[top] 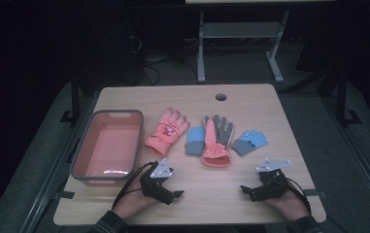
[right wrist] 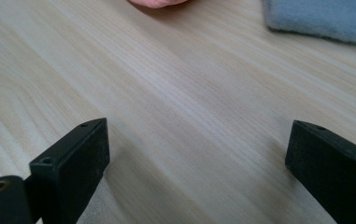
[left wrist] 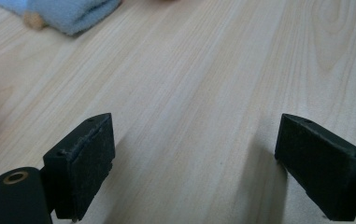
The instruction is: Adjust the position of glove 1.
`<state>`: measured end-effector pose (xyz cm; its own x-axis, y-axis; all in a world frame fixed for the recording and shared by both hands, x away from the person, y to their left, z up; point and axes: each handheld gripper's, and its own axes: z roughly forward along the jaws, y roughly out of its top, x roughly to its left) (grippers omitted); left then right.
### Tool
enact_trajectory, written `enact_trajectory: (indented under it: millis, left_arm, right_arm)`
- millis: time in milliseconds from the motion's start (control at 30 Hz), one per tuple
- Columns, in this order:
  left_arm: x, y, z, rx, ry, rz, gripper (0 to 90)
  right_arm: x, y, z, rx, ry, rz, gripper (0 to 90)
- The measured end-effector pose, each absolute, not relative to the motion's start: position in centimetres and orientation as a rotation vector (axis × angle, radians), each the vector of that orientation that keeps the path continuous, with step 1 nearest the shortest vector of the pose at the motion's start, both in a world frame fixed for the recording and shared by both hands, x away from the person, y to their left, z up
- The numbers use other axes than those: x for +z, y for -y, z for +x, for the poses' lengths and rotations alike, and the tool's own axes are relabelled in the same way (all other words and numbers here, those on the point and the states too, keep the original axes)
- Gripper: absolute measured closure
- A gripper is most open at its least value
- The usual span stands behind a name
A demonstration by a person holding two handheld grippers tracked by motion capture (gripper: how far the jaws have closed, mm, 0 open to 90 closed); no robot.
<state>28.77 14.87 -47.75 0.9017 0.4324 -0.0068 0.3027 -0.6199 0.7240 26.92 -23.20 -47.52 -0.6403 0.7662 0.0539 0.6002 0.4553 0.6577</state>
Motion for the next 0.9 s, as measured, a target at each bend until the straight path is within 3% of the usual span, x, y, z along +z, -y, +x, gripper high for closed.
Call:
enact_trajectory:
  millis: [67,267,700,900]
  left_arm:
    - [-47.8,-15.0,28.9,0.213,-0.521,2.283,11.5]
    - [-47.7,-15.5,29.2,0.214,-0.519,2.288,11.5]
    - [-47.7,-15.6,29.2,0.215,-0.532,2.283,11.5]
    - [-47.7,-15.7,29.3,0.215,-0.524,2.287,11.5]
  right_arm:
    - [-47.2,23.4,27.0,0.973,-2.450,1.180,11.6]
    - [-46.9,23.0,27.1,0.963,-2.440,1.174,17.8]
    - [-45.3,22.9,29.4,1.035,-2.433,1.190,44.7]
    - [-45.0,22.8,30.3,1.038,-2.439,1.187,50.4]
